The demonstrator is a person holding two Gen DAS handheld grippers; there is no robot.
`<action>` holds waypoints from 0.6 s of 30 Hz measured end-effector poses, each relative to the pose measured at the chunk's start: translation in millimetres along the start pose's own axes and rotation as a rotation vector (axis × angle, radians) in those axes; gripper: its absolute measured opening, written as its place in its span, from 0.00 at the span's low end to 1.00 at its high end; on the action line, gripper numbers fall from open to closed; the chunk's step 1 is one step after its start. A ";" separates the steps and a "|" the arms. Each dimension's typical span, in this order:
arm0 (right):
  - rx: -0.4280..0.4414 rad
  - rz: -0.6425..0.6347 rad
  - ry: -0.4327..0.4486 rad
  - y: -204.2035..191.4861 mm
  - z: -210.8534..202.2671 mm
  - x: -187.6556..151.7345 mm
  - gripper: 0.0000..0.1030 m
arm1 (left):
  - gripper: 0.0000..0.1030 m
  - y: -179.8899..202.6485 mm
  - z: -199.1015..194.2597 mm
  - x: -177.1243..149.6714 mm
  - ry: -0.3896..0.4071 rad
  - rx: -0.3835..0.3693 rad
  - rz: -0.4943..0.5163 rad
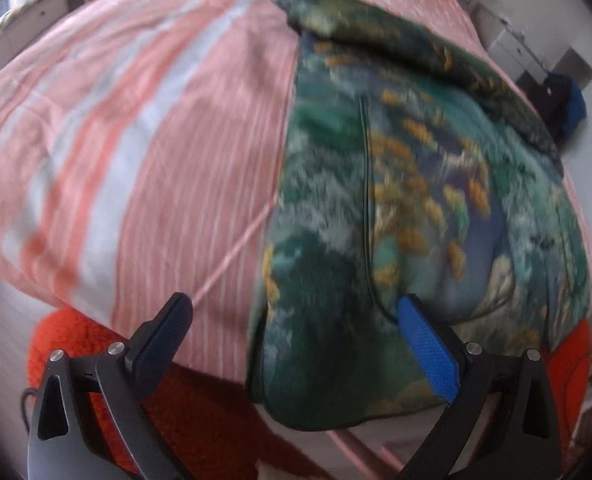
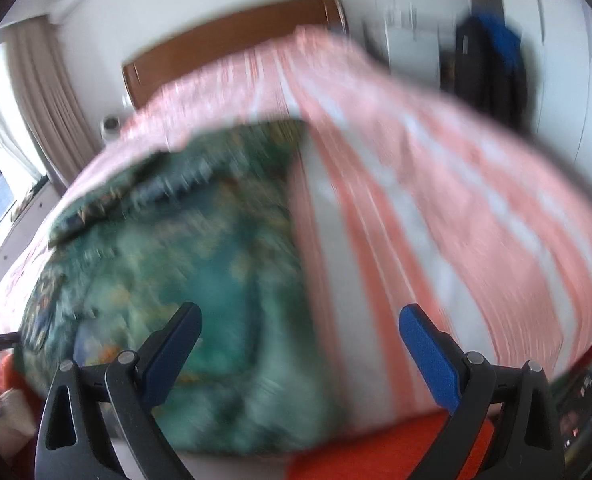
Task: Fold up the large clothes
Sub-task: 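Grasp the jacket hem with both grippers and fold it up toward the collar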
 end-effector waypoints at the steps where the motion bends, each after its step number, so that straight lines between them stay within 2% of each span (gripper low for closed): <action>1: 0.027 0.030 -0.057 8.0 5.3 -7.0 0.95 | 0.99 2.1 3.6 -1.9 -0.008 0.013 0.015; 3: 0.098 0.083 -0.164 20.5 15.3 -24.4 0.95 | 0.99 7.1 8.6 -3.0 -0.023 0.027 0.034; 6: 0.143 0.069 -0.231 16.0 23.8 -34.5 0.94 | 0.98 13.2 10.6 -5.8 -0.038 0.021 0.037; 7: 0.169 0.050 -0.244 8.4 25.7 -35.6 0.89 | 0.86 16.5 10.1 -8.5 -0.048 0.012 0.043; 8: 0.199 0.028 -0.256 -1.2 27.1 -35.9 0.72 | 0.76 22.0 10.7 -10.8 -0.068 -0.010 0.053; 9: 0.218 0.015 -0.276 -8.4 28.4 -36.5 0.47 | 0.48 28.4 11.0 -17.1 -0.099 -0.033 0.067; 10: 0.231 -0.003 -0.307 -16.5 30.5 -39.4 0.34 | 0.26 31.8 9.6 -21.4 -0.107 -0.018 0.089; 11: 0.219 -0.027 -0.335 -21.5 31.9 -42.6 0.20 | 0.19 34.4 6.2 -23.1 -0.096 -0.002 0.106; 12: 0.211 -0.044 -0.343 -24.2 30.6 -43.5 0.17 | 0.13 38.2 0.0 -25.7 -0.091 -0.001 0.122; 16: 0.205 -0.053 -0.354 -33.2 11.3 -40.1 0.12 | 0.10 42.6 -21.6 -44.6 -0.108 -0.014 0.153; 18: 0.211 -0.034 -0.383 -32.3 -0.3 -53.9 0.12 | 0.10 41.2 -24.4 -63.4 -0.146 0.000 0.186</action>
Point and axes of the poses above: each gripper's, at about its wrist camera, not at the fingertips, and z roughly the way its jaws point, y to its right, x to its top, the point moved 10 cm from there along z, roughly the way its jaws point, and after that the axes turned 7 degrees about x, right-handed, at the moved point
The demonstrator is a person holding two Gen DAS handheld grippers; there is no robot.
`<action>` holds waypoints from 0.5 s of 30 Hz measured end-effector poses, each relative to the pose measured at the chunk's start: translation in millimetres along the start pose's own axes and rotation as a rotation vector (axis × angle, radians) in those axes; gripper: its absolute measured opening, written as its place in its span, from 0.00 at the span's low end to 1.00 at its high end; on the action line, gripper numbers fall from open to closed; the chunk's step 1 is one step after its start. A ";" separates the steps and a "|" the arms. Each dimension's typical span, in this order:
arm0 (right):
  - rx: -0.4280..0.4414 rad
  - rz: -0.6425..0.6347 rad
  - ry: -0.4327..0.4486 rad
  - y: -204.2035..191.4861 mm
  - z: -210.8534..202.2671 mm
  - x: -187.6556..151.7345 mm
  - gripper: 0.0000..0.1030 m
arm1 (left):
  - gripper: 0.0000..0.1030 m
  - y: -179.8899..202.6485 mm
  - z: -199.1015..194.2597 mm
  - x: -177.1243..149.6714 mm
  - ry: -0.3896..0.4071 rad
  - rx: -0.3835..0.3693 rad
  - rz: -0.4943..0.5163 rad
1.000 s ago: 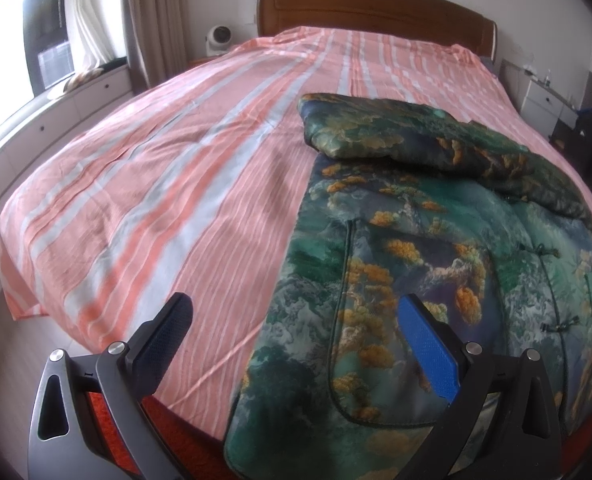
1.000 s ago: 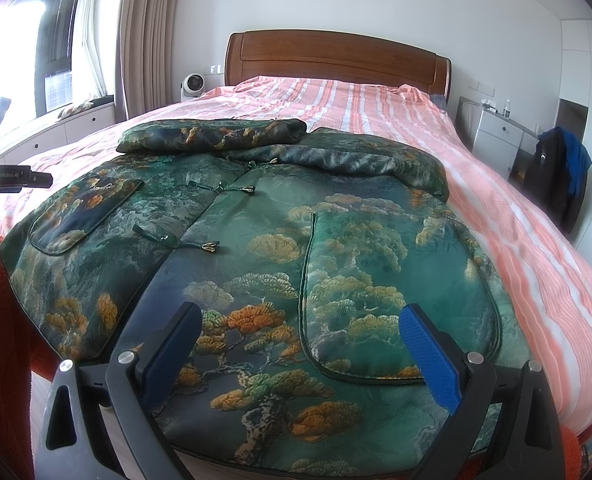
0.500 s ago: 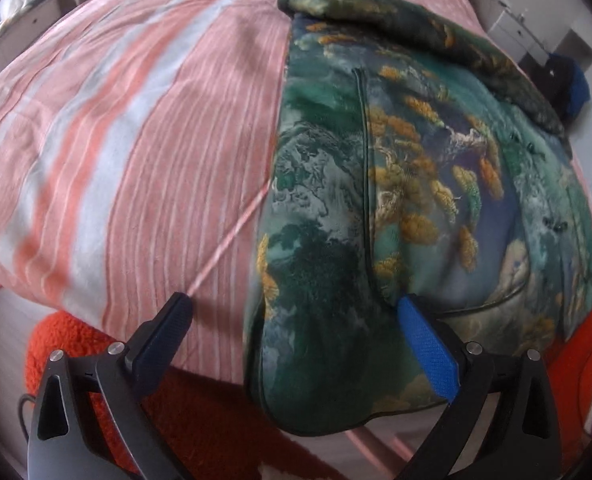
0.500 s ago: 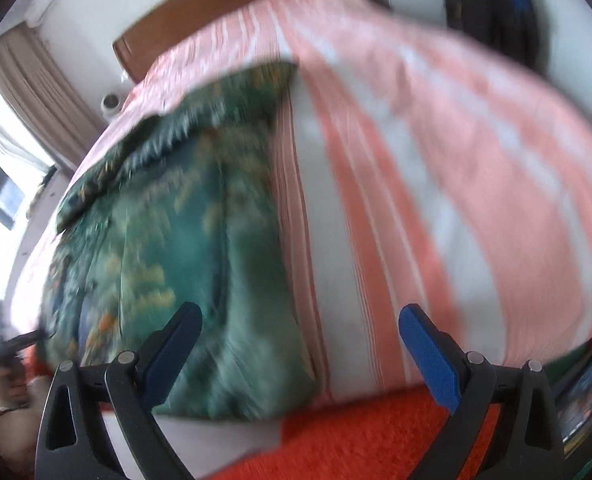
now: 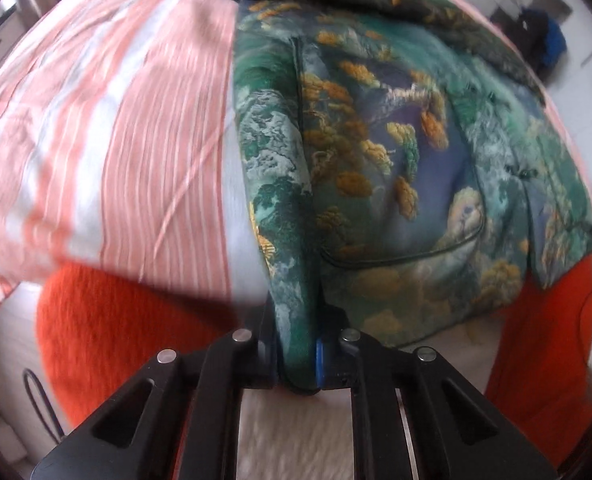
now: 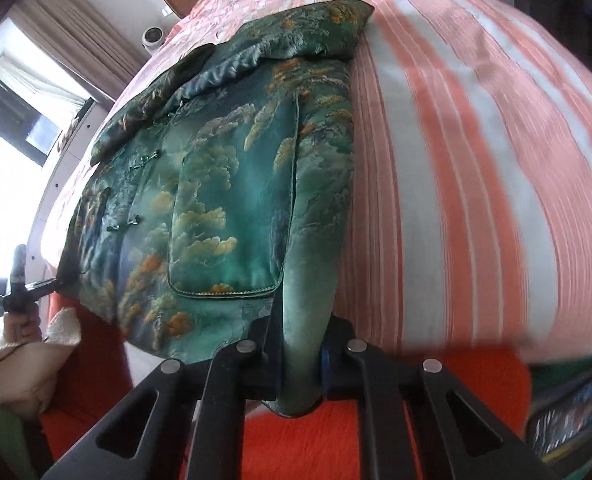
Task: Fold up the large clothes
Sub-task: 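Grasp the jacket hem with both grippers and fold it up toward the collar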
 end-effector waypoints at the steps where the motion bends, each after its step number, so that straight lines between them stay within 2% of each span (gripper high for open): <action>1: 0.002 0.008 -0.021 0.4 0.4 -8.8 0.12 | 0.10 1.1 1.0 -9.0 -0.018 0.003 0.009; 4: 0.041 0.077 -0.072 5.6 1.3 -37.7 0.12 | 0.09 5.1 -11.2 -15.9 -0.028 -0.036 0.003; 7: 0.127 0.123 -0.020 -0.3 -14.2 -22.0 0.12 | 0.09 8.2 -56.9 17.9 0.063 -0.123 -0.020; 9: 0.212 0.122 0.048 -13.5 -36.9 11.3 0.12 | 0.09 10.7 -100.6 61.7 0.170 -0.192 -0.030; 11: 0.248 0.081 0.107 -26.8 -57.4 48.3 0.12 | 0.09 10.7 -131.4 107.7 0.261 -0.213 -0.032; 13: 0.262 0.035 0.178 -37.6 -73.8 99.5 0.12 | 0.09 9.3 -148.2 155.8 0.340 -0.206 -0.039; 14: 0.265 0.028 0.208 -39.6 -77.8 123.1 0.12 | 0.09 7.5 -151.9 193.2 0.389 -0.189 -0.064; 15: 0.263 0.031 0.245 -43.0 -76.6 151.9 0.12 | 0.10 3.5 -151.4 216.1 0.414 -0.183 -0.095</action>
Point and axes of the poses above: each gripper's, at about its wrist camera, not at the fingertips, and z roughly the way its jaws point, y to its right, x to its top, the point moved 10 cm from there along z, roughly the way its jaws point, and after that the axes turned 7 degrees about x, right-handed, at the moved point
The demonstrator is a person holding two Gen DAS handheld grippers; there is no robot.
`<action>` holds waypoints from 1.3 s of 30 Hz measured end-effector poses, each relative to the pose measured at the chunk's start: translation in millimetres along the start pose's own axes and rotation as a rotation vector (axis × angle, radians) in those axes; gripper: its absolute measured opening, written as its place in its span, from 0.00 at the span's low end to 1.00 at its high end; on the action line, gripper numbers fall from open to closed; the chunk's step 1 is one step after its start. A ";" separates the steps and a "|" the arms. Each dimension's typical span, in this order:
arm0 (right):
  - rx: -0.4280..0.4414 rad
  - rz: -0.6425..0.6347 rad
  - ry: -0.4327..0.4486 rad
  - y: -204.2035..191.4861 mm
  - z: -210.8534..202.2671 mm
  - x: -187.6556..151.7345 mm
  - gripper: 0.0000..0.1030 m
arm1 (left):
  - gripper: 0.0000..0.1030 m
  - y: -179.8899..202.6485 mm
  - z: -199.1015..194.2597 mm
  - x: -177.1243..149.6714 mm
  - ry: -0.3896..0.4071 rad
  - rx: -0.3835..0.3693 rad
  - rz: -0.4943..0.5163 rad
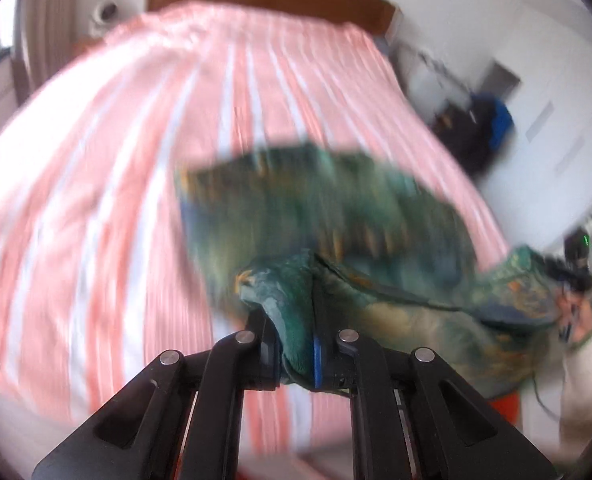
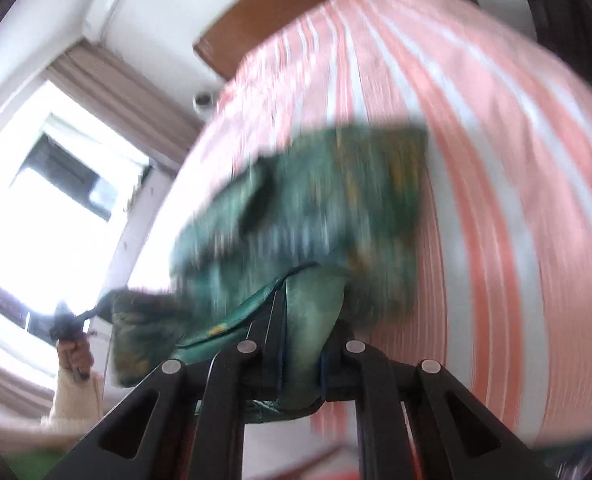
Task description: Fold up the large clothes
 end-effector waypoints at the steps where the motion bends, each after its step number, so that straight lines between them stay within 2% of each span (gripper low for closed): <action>1: -0.002 0.004 0.031 2.9 8.7 25.0 0.12 | 0.14 -5.5 13.7 27.0 0.043 0.007 -0.011; 2: -0.011 0.015 0.069 9.8 25.9 57.3 0.13 | 0.18 -4.1 35.7 52.9 0.055 0.024 -0.034; 4: -0.038 0.055 0.121 29.8 53.6 95.6 0.23 | 0.53 -9.7 73.9 79.2 0.011 0.066 -0.025; 5: -0.068 0.074 0.130 40.8 67.5 107.8 0.47 | 0.59 -12.0 89.3 84.3 -0.010 0.090 -0.019; 6: -0.121 0.093 0.150 53.2 73.9 115.8 0.81 | 0.63 -16.5 101.1 84.1 -0.017 0.119 -0.017; 7: -0.166 0.110 0.170 64.1 76.9 121.6 0.91 | 0.70 -28.6 104.1 85.4 -0.017 0.144 -0.014; 8: -0.184 0.128 0.193 74.2 78.2 123.8 0.93 | 0.75 -37.6 101.9 83.2 -0.011 0.158 -0.010; 10: -0.173 0.141 0.215 80.0 74.3 123.6 0.93 | 0.90 -52.6 102.0 69.7 0.014 0.138 0.002; 13: -0.188 0.065 0.151 82.7 77.2 116.4 0.93 | 0.92 -64.9 116.8 54.7 0.001 0.141 0.049; 14: -0.215 0.014 0.089 83.5 88.0 110.7 0.93 | 0.92 -65.3 127.8 59.4 -0.011 0.160 0.064; 17: -0.286 -0.071 0.000 81.4 122.1 106.7 0.93 | 0.90 -64.5 162.0 57.2 -0.056 0.233 0.105; 18: -0.288 -0.078 -0.012 80.9 129.2 106.0 0.93 | 0.77 -64.1 172.5 55.9 -0.073 0.262 0.114; 19: -0.294 -0.079 -0.022 80.4 142.8 105.5 0.92 | 0.38 -63.5 178.8 52.3 -0.088 0.277 0.117; 20: -0.293 -0.071 -0.028 80.9 149.9 101.5 0.81 | 0.14 -62.7 184.3 51.0 -0.107 0.279 0.109; 21: -0.290 -0.065 -0.035 81.4 156.3 98.8 0.53 | 0.08 -62.3 183.4 49.3 -0.122 0.288 0.087; 22: -0.309 -0.068 -0.048 81.0 161.8 93.7 0.36 | 0.07 -61.5 175.1 49.8 -0.101 0.299 0.090; 23: -0.392 -0.098 -0.056 83.8 163.3 90.8 0.19 | 0.07 -57.7 163.8 52.6 -0.073 0.305 0.113; 24: -0.416 -0.120 -0.050 80.4 159.9 90.7 0.14 | 0.07 -52.5 146.9 56.5 -0.037 0.311 0.141; 28: -0.446 -0.267 0.052 32.2 124.0 113.4 0.13 | 0.07 -30.8 92.0 93.7 0.129 0.312 0.200; 31: -0.477 -0.409 0.180 -12.1 102.0 148.7 0.12 | 0.07 -16.2 80.6 132.8 0.295 0.414 0.263; 33: -0.505 -0.484 0.285 -29.3 96.5 174.9 0.12 | 0.07 -16.8 103.3 153.4 0.360 0.520 0.297; 34: -0.523 -0.496 0.316 -28.1 98.8 184.8 0.12 | 0.07 -21.1 117.6 157.0 0.353 0.550 0.299; 36: -0.557 -0.466 0.318 -8.6 113.8 196.9 0.12 | 0.07 -40.1 169.1 154.3 0.266 0.569 0.262; 37: -0.568 -0.436 0.301 5.8 124.7 198.0 0.12 | 0.08 -51.6 196.0 146.3 0.210 0.569 0.236; 39: -0.602 -0.381 0.204 50.2 163.1 186.7 0.13 | 0.09 -72.2 244.8 118.5 0.110 0.579 0.219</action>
Point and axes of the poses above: each gripper's, at about its wrist camera, not at the fingertips, and z roughly the way its jaws point, y to its right, x to its top, the point moved 10 cm from there along z, roughly the way its jaws point, and after that the axes turned 7 degrees about x, right-handed, at the moved point
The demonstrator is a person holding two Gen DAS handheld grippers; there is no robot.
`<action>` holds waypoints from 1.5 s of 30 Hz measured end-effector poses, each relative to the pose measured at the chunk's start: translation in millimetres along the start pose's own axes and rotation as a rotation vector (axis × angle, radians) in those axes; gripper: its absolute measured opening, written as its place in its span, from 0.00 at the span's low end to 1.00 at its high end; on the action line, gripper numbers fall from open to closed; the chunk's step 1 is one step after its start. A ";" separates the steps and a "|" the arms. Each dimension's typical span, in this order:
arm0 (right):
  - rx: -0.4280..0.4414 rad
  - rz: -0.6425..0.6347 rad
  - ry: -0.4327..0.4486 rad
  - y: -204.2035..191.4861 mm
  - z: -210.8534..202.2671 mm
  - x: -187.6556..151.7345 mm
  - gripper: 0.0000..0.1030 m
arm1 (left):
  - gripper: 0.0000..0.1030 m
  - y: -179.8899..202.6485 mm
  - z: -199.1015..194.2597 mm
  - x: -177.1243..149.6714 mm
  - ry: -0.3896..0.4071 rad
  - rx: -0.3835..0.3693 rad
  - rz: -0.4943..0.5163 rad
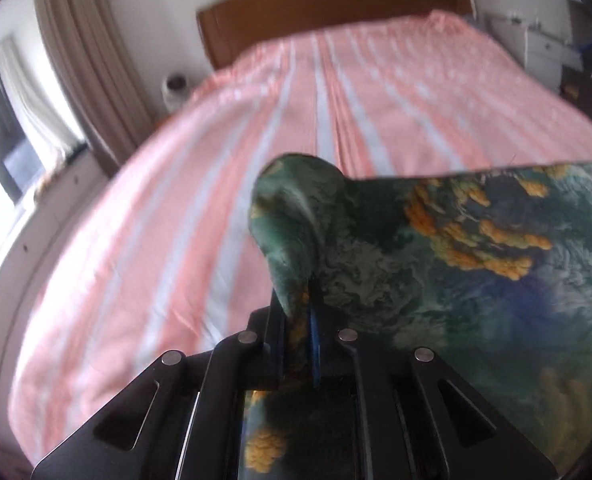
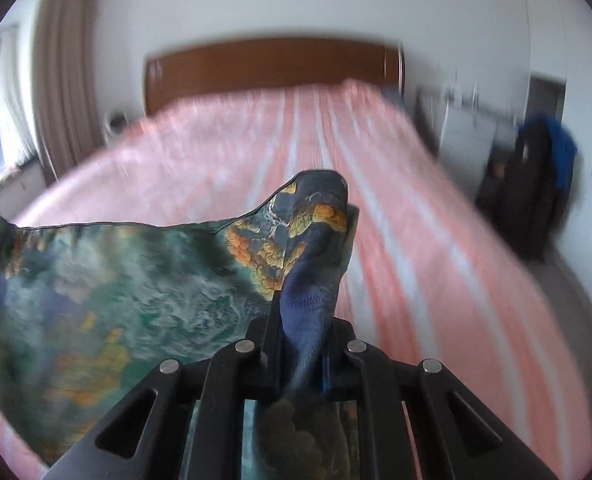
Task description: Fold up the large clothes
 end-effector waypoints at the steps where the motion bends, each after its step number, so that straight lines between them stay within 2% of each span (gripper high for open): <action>1: -0.003 -0.009 -0.048 1.3 17.8 -17.0 0.13 | 0.09 4.6 10.3 -11.1 -0.011 0.002 0.011; 3: 0.010 -0.014 -0.147 2.7 56.7 -66.6 0.15 | 0.10 14.3 20.5 -28.3 0.018 -0.012 0.009; 5: 0.033 0.022 -0.115 6.1 64.5 -83.2 0.16 | 0.11 13.4 21.6 -28.9 0.040 -0.022 -0.013; 9: 0.082 0.088 -0.083 18.9 57.8 -85.7 0.19 | 0.14 9.6 28.8 -31.7 0.027 -0.098 -0.077; 14: 0.101 0.118 -0.066 21.5 49.5 -89.5 0.20 | 0.14 12.4 26.4 -29.3 0.051 -0.096 -0.084; 18: 0.116 0.146 -0.041 12.4 53.4 -87.7 0.21 | 0.25 11.8 20.9 -28.1 0.043 -0.065 -0.071; 20: 0.137 0.172 -0.038 15.6 53.6 -87.9 0.29 | 0.37 7.8 14.0 -27.7 0.035 -0.030 -0.063; 22: 0.155 0.204 -0.038 20.6 54.8 -87.6 0.41 | 0.62 0.9 -3.7 -23.1 0.037 0.012 -0.046; 24: 0.214 0.253 -0.036 24.5 52.2 -85.5 0.56 | 0.77 -2.5 -27.7 -18.0 0.072 -0.012 -0.060; 26: 0.268 0.283 -0.035 26.1 46.4 -80.4 0.81 | 0.80 2.6 -58.1 -9.9 0.091 -0.061 -0.074; 27: 0.256 0.289 -0.028 28.8 39.4 -76.9 0.87 | 0.80 9.2 -71.8 -3.8 0.100 -0.089 -0.068; 31: 0.116 0.273 0.078 34.8 -13.4 -56.4 0.88 | 0.90 47.6 -113.9 26.2 0.137 -0.191 -0.033; 32: 0.114 0.275 0.099 31.9 -25.6 -53.7 0.89 | 0.90 60.1 -121.1 34.4 0.144 -0.213 -0.023; 35: 0.195 0.279 0.163 5.8 -74.7 -53.7 0.92 | 0.90 103.7 -132.5 56.6 0.159 -0.267 0.003; 38: 0.281 0.212 0.154 -34.5 -113.8 -81.7 0.93 | 0.90 136.8 -123.3 63.2 0.130 -0.273 0.026; 42: 0.362 0.095 0.067 -83.3 -148.9 -159.3 0.93 | 0.90 168.9 -102.6 52.2 0.056 -0.276 0.041; 45: 0.375 0.047 0.037 -99.0 -161.0 -206.5 0.93 | 0.90 187.0 -100.3 33.0 0.047 -0.259 0.108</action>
Point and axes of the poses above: each gripper's, at about its wrist camera, not at the fingertips, and z roughly the way its jaws point, y to its right, x to its top, the point moved 10 cm from there along z, roughly the way its jaws point, and after that the axes turned 7 degrees about x, right-handed, at the moved point
